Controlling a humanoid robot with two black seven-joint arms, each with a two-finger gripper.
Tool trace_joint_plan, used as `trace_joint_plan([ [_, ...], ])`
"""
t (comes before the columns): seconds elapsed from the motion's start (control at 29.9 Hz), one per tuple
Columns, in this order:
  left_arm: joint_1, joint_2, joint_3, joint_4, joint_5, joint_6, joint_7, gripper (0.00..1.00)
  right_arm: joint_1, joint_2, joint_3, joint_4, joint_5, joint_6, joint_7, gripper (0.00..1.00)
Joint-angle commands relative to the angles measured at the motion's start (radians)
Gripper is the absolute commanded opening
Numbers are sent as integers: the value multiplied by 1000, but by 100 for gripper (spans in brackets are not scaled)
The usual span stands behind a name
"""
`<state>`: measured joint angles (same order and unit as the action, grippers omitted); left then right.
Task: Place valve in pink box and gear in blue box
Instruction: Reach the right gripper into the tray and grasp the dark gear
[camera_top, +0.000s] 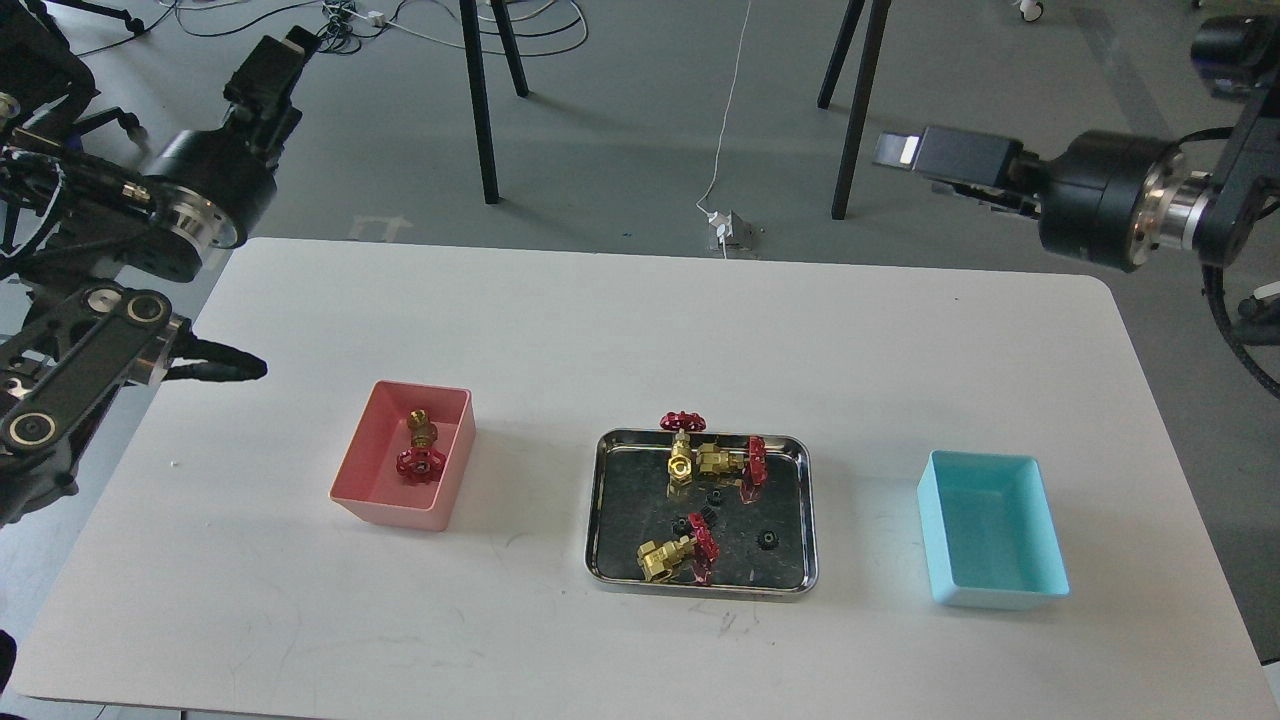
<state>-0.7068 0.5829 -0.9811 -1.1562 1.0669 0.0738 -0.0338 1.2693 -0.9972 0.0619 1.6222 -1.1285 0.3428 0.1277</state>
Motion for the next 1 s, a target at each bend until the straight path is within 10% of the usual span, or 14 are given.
trace_joint_plan([
  [0.0,-132,12,-1,78,-44,0,3,100,-17,12,-25,62,-256,146,6,99],
  [0.37,-266,41,-7,182,-47,11,0,100,-235,293,-106,-40,-741,146,9,98],
  [0.97,-273,92,-34,184,-53,21,-11,100,-318,554,-108,-286,-867,146,10,84],
])
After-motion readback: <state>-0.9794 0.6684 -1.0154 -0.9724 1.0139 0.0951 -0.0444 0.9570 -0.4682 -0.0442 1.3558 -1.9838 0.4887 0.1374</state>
